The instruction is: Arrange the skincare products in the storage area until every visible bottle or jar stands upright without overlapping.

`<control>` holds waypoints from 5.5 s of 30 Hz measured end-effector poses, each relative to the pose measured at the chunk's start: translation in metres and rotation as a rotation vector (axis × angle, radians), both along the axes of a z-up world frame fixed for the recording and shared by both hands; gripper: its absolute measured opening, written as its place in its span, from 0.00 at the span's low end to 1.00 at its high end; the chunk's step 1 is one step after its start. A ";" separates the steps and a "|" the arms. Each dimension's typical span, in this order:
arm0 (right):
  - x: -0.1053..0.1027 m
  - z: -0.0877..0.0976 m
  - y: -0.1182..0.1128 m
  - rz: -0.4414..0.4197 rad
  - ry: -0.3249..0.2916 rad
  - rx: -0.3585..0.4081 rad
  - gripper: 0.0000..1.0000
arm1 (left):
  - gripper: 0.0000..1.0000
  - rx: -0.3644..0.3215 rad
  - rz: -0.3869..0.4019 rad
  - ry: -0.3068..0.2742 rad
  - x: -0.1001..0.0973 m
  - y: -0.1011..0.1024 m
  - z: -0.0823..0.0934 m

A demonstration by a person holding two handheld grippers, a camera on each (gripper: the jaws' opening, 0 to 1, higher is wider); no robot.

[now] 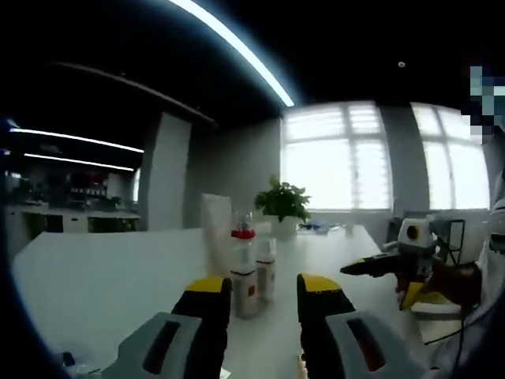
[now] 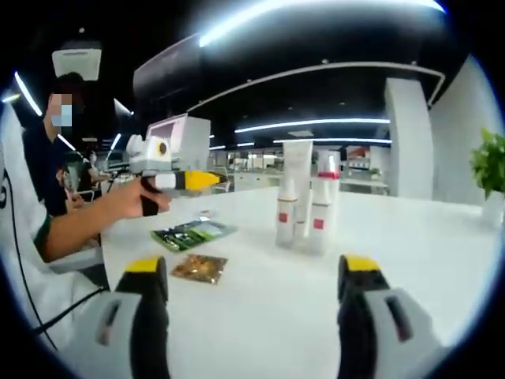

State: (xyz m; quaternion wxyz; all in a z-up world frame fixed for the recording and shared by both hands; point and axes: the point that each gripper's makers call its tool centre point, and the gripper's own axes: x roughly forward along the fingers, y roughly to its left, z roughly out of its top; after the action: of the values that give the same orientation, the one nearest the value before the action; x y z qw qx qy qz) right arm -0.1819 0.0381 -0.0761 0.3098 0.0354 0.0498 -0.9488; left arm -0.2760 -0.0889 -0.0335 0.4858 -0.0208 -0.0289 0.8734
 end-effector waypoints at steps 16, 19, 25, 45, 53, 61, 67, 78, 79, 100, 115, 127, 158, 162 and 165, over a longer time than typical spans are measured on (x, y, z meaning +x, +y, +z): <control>0.002 -0.007 -0.042 0.079 -0.008 0.096 0.85 | 0.46 -0.093 0.041 0.031 0.020 -0.027 -0.012; 0.001 -0.007 -0.047 0.088 -0.013 0.102 0.84 | 0.50 -0.088 0.053 0.025 0.023 -0.031 -0.012; -0.004 -0.015 -0.056 0.089 -0.047 0.133 0.76 | 0.51 -0.084 0.082 0.058 0.025 -0.048 -0.009; -0.021 -0.041 -0.068 0.103 -0.157 0.225 0.56 | 0.51 -0.018 0.123 0.055 0.046 -0.081 -0.019; -0.020 -0.048 -0.079 0.156 -0.184 0.249 0.55 | 0.60 -0.015 0.146 0.024 0.050 -0.081 -0.026; -0.016 -0.055 -0.080 0.167 -0.215 0.253 0.52 | 0.65 -0.032 0.127 -0.024 0.053 -0.069 -0.036; -0.016 -0.055 -0.081 0.173 -0.226 0.252 0.47 | 0.65 -0.083 0.106 -0.039 0.057 -0.059 -0.048; -0.013 -0.059 -0.087 0.199 -0.256 0.223 0.37 | 0.64 -0.141 0.063 -0.044 0.064 -0.044 -0.061; -0.012 -0.059 -0.088 0.202 -0.258 0.220 0.37 | 0.64 -0.145 0.062 -0.044 0.064 -0.044 -0.062; -0.012 -0.056 -0.088 0.202 -0.195 0.270 0.31 | 0.64 -0.203 0.016 -0.042 0.073 -0.026 -0.073; -0.005 -0.056 -0.092 0.192 -0.178 0.269 0.27 | 0.65 -0.229 0.016 -0.030 0.078 -0.024 -0.074; 0.005 -0.056 -0.092 0.205 -0.147 0.288 0.17 | 0.63 -0.291 -0.011 -0.018 0.080 -0.021 -0.085; 0.014 -0.056 -0.101 0.249 -0.067 0.344 0.09 | 0.49 -0.385 -0.115 -0.048 0.098 -0.016 -0.101; 0.014 -0.056 -0.101 0.248 -0.100 0.331 0.09 | 0.48 -0.400 -0.120 -0.015 0.100 -0.015 -0.099; 0.014 -0.057 -0.101 0.260 -0.107 0.324 0.10 | 0.47 -0.402 -0.120 -0.011 0.100 -0.015 -0.099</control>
State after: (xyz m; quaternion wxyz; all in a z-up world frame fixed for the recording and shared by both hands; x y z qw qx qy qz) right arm -0.1679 -0.0630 -0.1327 0.4223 0.1283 0.1895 -0.8771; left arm -0.1755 -0.1039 -0.1327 0.5229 -0.1239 0.1447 0.8308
